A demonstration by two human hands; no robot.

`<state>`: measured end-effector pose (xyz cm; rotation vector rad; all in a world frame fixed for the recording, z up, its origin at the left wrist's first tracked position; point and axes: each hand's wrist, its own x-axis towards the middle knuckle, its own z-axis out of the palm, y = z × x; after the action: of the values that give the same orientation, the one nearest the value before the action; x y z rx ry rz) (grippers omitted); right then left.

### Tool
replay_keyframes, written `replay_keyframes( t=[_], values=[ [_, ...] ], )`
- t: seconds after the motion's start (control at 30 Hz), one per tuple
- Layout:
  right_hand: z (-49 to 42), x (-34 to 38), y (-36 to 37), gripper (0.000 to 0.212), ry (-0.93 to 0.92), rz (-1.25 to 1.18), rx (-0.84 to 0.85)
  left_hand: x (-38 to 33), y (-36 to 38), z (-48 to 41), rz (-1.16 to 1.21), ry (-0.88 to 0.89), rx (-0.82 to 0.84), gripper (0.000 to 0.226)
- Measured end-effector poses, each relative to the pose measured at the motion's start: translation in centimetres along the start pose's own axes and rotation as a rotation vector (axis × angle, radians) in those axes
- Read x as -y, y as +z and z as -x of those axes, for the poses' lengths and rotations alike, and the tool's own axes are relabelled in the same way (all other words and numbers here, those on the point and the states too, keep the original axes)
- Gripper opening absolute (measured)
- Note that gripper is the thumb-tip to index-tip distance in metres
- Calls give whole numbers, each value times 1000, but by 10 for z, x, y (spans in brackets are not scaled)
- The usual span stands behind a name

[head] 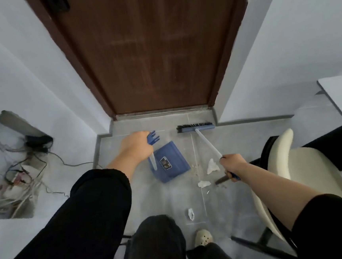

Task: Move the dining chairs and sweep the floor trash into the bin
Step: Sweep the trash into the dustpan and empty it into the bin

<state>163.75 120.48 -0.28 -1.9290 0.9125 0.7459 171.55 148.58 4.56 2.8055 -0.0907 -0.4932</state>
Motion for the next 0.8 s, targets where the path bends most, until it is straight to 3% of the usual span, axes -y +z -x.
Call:
replay_keyframes(
  t=[0.1, 0.2, 0.5, 0.67, 0.8],
  values=[
    [-32, 39, -2, 19, 52, -60, -32, 8, -20, -71, -28, 32, 8, 19],
    [-73, 74, 3, 33, 65, -48, -55, 16, -39, -144, -68, 92, 32, 22],
    [-167, 170, 79, 41, 298, 186, -58, 57, -80, -313, -134, 247, 282, 20],
    [-130, 185, 126, 44, 333, 408, -82, 47, -78, -362, -197, 266, 329, 22],
    [-92, 163, 155, 53, 454, 357, -62, 39, -79, -379, -209, 289, 331, 30]
  ],
)
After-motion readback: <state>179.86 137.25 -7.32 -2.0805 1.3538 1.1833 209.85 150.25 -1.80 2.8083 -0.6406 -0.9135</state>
